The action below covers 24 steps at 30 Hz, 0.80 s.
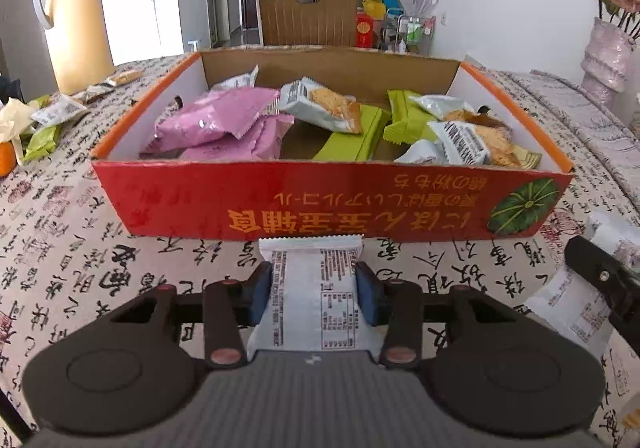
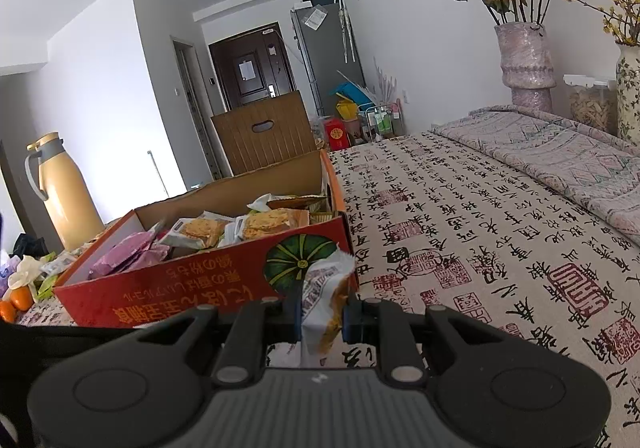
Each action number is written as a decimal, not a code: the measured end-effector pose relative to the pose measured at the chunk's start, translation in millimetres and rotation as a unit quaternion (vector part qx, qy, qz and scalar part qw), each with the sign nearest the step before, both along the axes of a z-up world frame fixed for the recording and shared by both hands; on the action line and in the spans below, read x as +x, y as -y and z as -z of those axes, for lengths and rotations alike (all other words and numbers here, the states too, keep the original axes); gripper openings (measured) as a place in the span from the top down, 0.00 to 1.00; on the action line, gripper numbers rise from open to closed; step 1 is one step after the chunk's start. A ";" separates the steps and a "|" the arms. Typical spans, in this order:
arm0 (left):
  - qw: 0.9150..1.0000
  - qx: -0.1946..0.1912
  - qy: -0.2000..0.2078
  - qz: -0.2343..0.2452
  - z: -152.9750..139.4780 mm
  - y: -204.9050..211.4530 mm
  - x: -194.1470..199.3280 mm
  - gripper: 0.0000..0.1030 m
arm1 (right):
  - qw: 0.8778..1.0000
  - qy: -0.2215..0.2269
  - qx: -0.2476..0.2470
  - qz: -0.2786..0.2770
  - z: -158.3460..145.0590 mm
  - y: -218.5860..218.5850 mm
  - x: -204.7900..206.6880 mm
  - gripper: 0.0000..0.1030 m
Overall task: Organize snacks
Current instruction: 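Lower the left gripper onto a white sachet and close it, then carry both white sachets over the cardboard box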
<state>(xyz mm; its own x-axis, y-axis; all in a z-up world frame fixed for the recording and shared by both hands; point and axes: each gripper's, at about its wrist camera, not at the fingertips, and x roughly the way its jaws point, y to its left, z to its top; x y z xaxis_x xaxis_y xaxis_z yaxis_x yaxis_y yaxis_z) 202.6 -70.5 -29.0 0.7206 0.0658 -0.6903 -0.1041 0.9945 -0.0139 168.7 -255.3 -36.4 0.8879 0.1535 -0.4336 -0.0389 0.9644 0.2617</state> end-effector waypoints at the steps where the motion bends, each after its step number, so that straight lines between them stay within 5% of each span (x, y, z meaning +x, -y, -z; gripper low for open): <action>1: 1.000 0.000 0.004 0.001 -2.3 -0.3 -2.9 0.57 | 1.000 0.001 0.000 0.000 0.2 0.0 -0.5 0.84; 24: 0.995 0.009 0.097 0.015 -66.4 -20.8 -42.1 0.57 | 0.998 0.047 -0.017 -0.028 -21.8 -14.0 -22.1 0.84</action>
<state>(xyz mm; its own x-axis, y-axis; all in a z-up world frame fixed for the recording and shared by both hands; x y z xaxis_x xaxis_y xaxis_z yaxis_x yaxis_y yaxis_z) 160.5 -49.6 37.4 0.8419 0.0541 -0.5370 -0.0717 0.9974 -0.0120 146.5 -241.3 -14.6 0.9151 0.1907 -0.3553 -0.1162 0.9684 0.2207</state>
